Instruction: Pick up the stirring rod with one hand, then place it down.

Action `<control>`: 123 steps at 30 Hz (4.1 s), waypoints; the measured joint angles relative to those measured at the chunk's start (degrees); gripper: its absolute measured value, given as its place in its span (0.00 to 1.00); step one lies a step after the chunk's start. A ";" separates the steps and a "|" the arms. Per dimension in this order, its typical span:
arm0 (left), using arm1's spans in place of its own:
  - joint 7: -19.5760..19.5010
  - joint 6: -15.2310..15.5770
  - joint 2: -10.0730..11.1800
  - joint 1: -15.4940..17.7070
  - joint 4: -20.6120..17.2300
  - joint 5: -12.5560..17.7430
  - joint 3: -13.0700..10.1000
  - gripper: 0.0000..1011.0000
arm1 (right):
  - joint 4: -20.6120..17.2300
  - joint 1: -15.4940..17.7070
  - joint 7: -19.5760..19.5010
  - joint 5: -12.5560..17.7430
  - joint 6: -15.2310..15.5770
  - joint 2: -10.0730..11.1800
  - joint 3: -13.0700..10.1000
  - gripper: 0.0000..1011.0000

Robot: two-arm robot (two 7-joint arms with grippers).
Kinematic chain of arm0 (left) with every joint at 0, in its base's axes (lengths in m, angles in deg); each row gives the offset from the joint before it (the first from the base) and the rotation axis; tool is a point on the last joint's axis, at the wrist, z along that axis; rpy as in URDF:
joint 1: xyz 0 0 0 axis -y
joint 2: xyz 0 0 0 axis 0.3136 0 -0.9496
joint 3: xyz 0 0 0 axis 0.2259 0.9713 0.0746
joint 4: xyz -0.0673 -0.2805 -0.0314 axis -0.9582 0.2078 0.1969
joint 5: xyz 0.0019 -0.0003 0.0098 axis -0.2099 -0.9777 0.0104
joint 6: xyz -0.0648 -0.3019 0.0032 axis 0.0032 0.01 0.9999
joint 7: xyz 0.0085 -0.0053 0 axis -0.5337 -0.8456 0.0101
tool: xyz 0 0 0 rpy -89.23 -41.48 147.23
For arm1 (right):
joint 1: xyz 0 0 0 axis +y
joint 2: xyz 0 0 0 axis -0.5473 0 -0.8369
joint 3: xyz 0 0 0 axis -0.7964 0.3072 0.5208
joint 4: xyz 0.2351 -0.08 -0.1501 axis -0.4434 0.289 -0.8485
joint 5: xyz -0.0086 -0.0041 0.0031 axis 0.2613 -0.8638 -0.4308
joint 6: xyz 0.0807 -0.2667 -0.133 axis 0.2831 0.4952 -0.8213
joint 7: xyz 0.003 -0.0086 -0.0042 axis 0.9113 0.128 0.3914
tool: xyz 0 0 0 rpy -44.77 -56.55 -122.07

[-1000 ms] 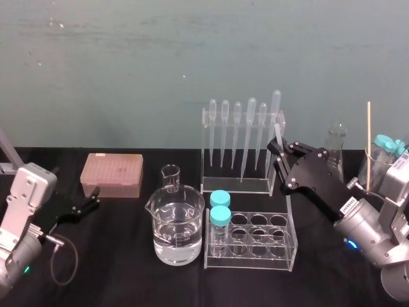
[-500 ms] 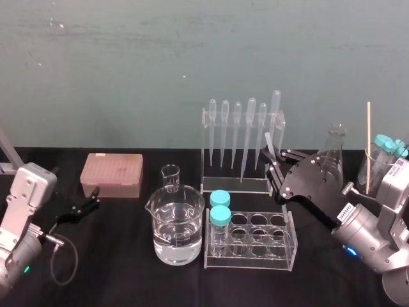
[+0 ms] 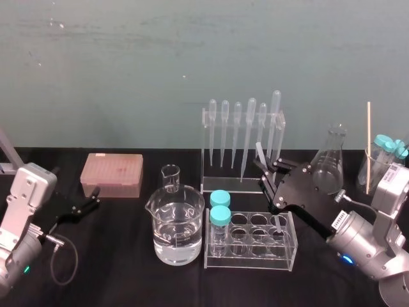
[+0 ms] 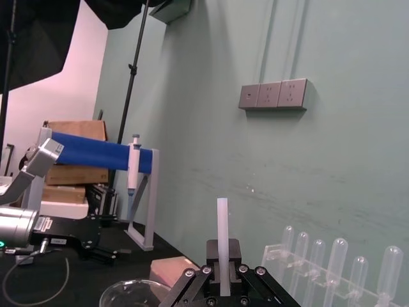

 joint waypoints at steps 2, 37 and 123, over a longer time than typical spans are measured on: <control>0.00 0.00 0.00 0.00 0.00 0.00 0.00 0.99 | -0.26 0.18 -0.12 0.00 0.17 0.08 0.02 0.07; 0.00 0.00 0.00 0.00 0.00 0.00 0.00 0.99 | 10.19 -3.89 3.75 7.26 8.00 -1.44 1.77 0.07; 0.00 0.00 0.00 0.00 0.00 0.00 0.00 0.99 | 2.14 4.90 -18.07 -1.18 21.78 -0.29 -7.35 0.99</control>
